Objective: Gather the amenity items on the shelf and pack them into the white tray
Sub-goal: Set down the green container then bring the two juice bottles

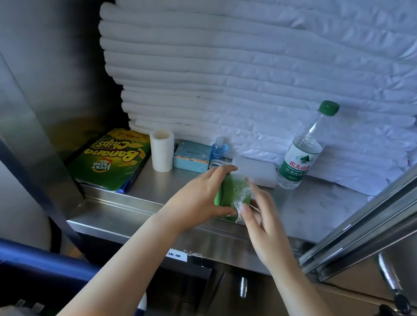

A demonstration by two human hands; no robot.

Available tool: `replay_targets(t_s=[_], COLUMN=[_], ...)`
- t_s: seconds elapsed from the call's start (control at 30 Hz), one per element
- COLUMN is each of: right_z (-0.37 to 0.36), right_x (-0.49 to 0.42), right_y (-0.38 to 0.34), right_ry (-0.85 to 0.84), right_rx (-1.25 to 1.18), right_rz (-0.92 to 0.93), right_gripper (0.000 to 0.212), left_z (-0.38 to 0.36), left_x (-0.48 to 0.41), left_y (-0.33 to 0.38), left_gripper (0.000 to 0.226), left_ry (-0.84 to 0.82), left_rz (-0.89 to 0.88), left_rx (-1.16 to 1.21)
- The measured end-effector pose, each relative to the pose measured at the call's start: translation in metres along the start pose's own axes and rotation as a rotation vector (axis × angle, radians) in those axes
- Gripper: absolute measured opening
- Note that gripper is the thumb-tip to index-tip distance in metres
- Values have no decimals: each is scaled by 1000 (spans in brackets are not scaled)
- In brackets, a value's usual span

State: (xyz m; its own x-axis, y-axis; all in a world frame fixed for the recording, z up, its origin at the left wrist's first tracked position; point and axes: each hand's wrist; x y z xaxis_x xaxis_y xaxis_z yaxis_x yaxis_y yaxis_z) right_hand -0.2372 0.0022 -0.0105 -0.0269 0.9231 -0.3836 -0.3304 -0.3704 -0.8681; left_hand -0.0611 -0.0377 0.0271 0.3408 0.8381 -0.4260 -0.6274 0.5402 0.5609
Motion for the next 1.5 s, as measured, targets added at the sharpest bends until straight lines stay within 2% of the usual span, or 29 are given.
replay_targets(t_s=[0.2,0.37,0.5,0.6,0.7,0.8,0.87,0.93,1.03,1.1,1.17,1.23,1.4,1.5], right_z=[5,10,23,28,26,26,29,31,34,36,34,30,27,27], right_x=[-1,-2,-2,-5,-4,0,3,4,2,-3,-9,-16,-31,-35], right_y=[1,6,15,15,12,14,15,14,11,10,10,8,10,10], right_ry=[18,119,131,105,93,141,179,200,107,6,-29,3,74,120], right_rx=[-144,-216,114,295,372,377,350,296,227,305,448,491,366,352], right_rz=[-92,-170,-216,-143,-74,-84,-74,-28,58,156,230,234,137,68], right_gripper=[54,38,42,41,41,42,44,45,50,55,48,34,7,7], left_z=[-2,-7,-17,-27,-31,-28,-17,-3,9,8,3,-2,-5,-6], left_x=[-7,-21,-28,-27,-26,-24,-20,-12,2,10,16,19,21,21], left_y=[-1,9,9,4,1,-2,-8,-17,-30,-32,-31,-30,-31,-30], left_gripper=[94,95,78,67,63,68,68,59,43,42,45,49,52,50], left_ry=[-56,-138,-215,-270,-255,-245,-180,-87,-17,-9,-15,-14,7,21], left_rz=[13,-3,-14,-59,-81,-109,-79,-73,-67,-59,-61,-41,3,-6], left_rx=[92,191,164,65,42,24,26,7,-45,-79,-83,-58,-29,-24])
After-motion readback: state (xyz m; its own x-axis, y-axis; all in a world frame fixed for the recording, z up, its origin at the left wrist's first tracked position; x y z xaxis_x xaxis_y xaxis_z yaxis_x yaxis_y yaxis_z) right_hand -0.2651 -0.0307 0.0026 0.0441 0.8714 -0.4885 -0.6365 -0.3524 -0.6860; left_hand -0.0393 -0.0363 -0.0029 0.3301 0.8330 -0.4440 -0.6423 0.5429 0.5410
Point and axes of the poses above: each hand's wrist, its own x-axis away from the middle knuckle, its own z-axis out of the back of the hand, y = z × x, and after that the axes turned 5 degrees about y, right-handed
